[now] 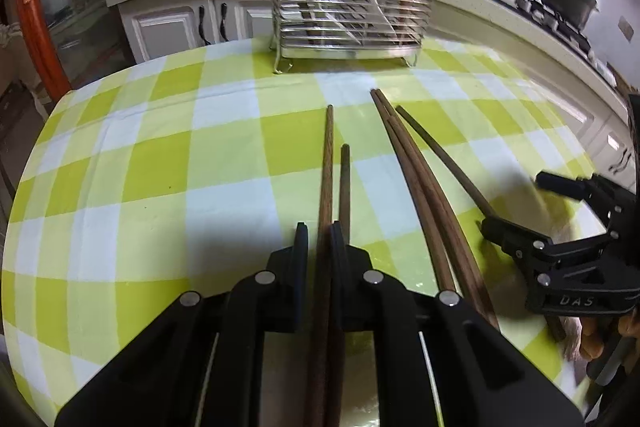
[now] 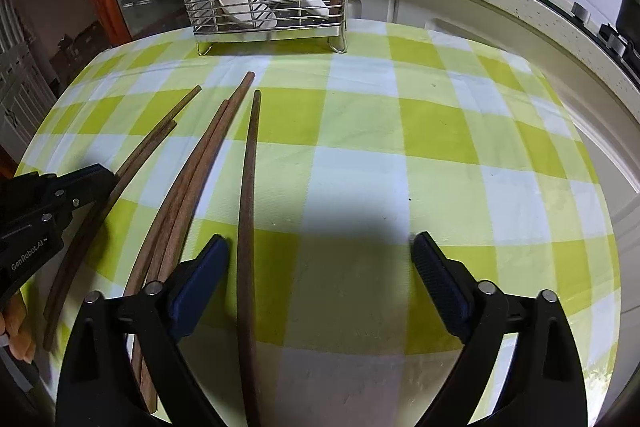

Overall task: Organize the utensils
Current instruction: 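Close the left tool on a brown chopstick while the right tool grasps another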

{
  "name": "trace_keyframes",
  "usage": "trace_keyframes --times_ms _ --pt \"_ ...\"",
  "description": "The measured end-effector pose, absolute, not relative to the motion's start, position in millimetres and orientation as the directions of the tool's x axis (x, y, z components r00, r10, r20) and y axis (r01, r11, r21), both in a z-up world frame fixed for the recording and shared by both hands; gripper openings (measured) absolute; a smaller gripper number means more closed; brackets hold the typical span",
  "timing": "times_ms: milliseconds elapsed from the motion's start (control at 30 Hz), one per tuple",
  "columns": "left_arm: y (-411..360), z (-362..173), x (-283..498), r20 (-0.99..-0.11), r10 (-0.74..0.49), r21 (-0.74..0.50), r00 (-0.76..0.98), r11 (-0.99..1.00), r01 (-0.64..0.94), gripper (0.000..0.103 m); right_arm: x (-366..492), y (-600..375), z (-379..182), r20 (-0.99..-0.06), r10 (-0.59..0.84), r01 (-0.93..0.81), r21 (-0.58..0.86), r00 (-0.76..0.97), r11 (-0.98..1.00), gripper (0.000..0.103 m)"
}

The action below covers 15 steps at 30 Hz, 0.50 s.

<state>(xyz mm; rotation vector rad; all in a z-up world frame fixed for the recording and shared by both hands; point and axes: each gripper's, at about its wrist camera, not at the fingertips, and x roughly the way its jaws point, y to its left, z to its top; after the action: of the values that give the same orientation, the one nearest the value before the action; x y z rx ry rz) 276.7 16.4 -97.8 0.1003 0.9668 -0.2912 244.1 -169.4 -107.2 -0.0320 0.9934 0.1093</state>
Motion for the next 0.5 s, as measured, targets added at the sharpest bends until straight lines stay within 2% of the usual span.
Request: trace_keyframes --times_ms 233,400,500 --pt "16.0 -97.3 276.7 -0.834 -0.154 0.006 0.53 0.958 0.288 0.011 246.0 -164.5 -107.2 -0.838 0.063 -0.122 -0.005 0.542 0.993 0.096" --pt "32.1 -96.2 281.5 -0.848 -0.113 0.019 0.518 0.97 0.242 0.012 250.7 -168.8 -106.7 -0.847 0.118 -0.134 0.056 0.519 0.989 0.096" --pt "35.8 -95.4 285.0 -0.858 -0.111 0.014 0.501 0.971 0.239 0.013 254.0 -164.1 -103.4 -0.848 0.116 -0.157 0.039 0.517 0.987 0.096"
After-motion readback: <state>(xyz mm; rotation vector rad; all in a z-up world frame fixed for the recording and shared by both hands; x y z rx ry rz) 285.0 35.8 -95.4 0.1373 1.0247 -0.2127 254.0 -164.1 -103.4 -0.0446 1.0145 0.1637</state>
